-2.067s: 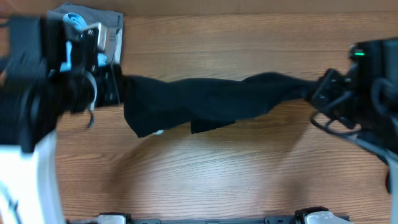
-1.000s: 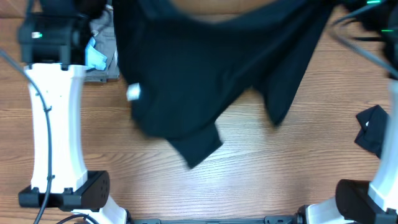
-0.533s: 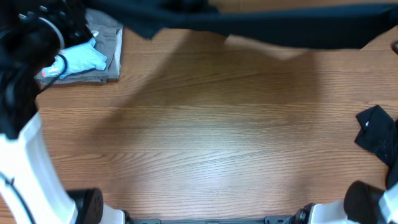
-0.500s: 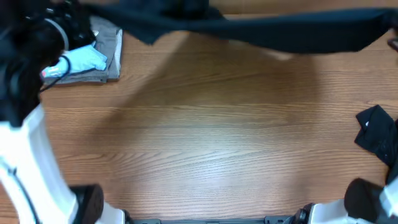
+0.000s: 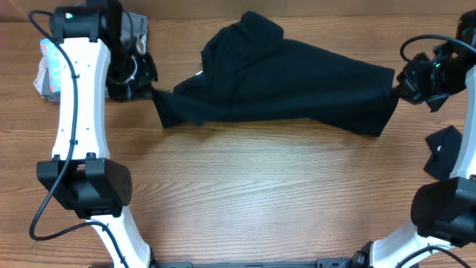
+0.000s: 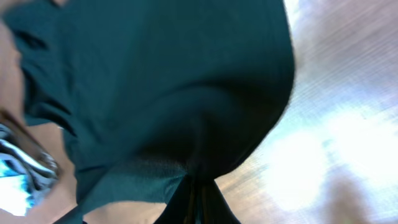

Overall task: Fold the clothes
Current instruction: 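Lay the T-shirt flat on the table with both grippers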

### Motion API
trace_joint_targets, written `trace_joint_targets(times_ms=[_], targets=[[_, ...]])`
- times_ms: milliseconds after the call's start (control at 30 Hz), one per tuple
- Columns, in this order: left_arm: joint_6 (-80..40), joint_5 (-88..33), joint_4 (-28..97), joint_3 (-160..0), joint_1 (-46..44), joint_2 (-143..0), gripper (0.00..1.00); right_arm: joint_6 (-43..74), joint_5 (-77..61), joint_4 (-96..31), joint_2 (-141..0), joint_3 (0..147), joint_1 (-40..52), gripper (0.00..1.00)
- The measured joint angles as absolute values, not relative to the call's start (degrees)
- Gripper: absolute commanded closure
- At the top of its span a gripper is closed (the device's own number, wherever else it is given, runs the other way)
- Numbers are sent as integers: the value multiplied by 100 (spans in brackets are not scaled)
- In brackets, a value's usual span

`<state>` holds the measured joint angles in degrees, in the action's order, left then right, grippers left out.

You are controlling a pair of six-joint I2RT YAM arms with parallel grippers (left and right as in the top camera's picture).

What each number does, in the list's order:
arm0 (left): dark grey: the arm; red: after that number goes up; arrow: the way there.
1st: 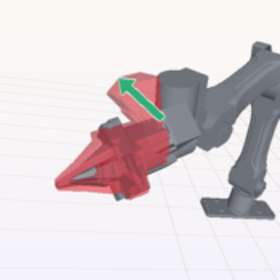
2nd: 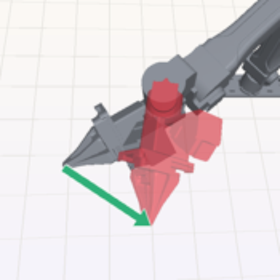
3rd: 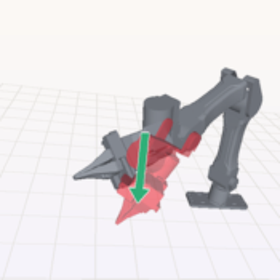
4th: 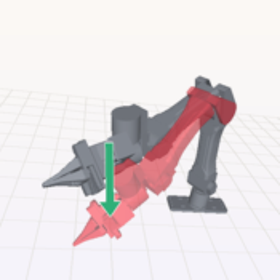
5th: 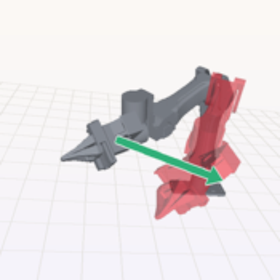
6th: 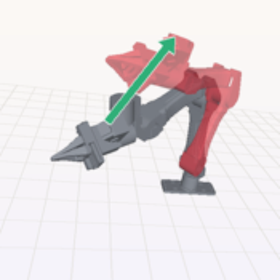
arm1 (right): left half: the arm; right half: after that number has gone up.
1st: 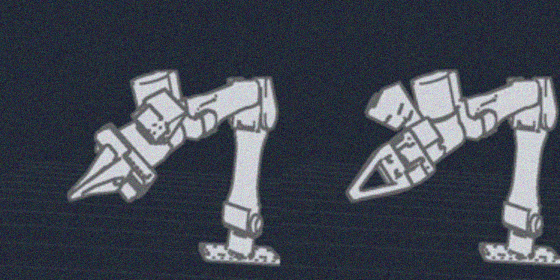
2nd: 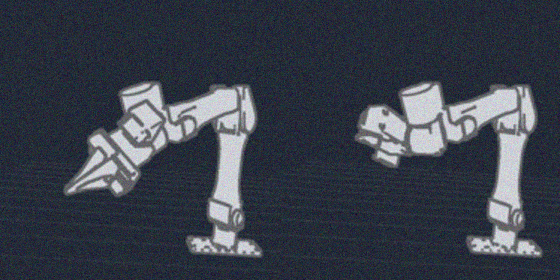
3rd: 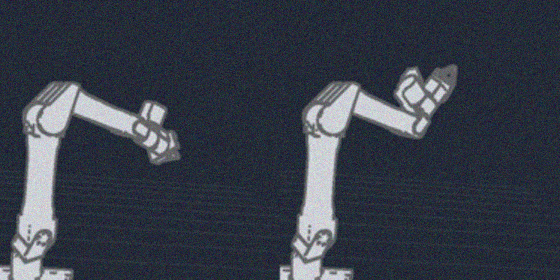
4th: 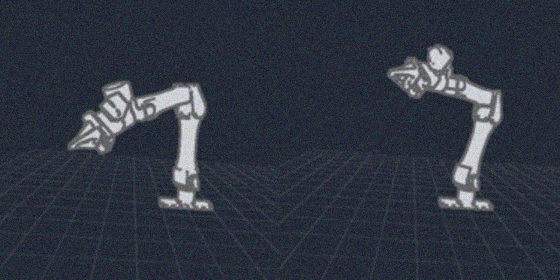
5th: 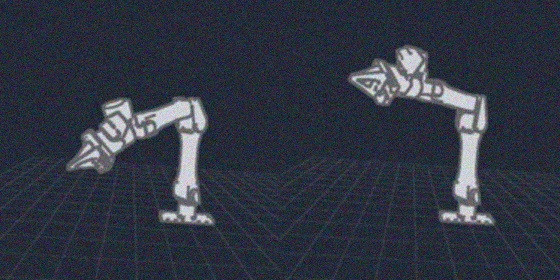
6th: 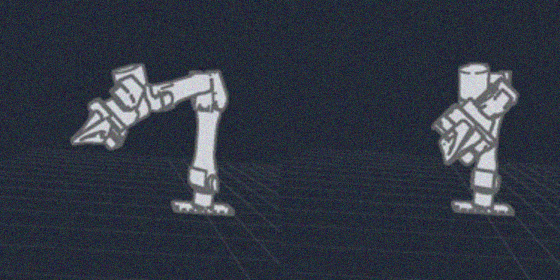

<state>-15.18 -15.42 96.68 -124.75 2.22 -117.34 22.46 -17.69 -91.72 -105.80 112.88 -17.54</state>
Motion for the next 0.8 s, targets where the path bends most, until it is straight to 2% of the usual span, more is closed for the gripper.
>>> trace_joint_targets(times_ms=[200, 500, 667, 733, 800], targets=[[-1168, -1673, 9662, -11478, 38, -11727, 96, 2117, -1439, -9697, -10571, 11198, -1754, 96], [-786, -1833, 9629, -9979, -646, -11483, 96, 2340, -840, -9708, -10224, 11054, -1754, 96], [-722, -1835, 9509, -9421, -832, -11000, 96, 2394, -554, -9723, -9655, 10785, -1754, 87], [-709, -1841, 9472, -9240, -838, -10790, 96, 2399, -368, -9712, -9450, 10600, -1754, 87], [-707, -1828, 9474, -9080, -838, -10602, 96, 2394, -248, -9719, -9319, 10377, -1758, 94]])
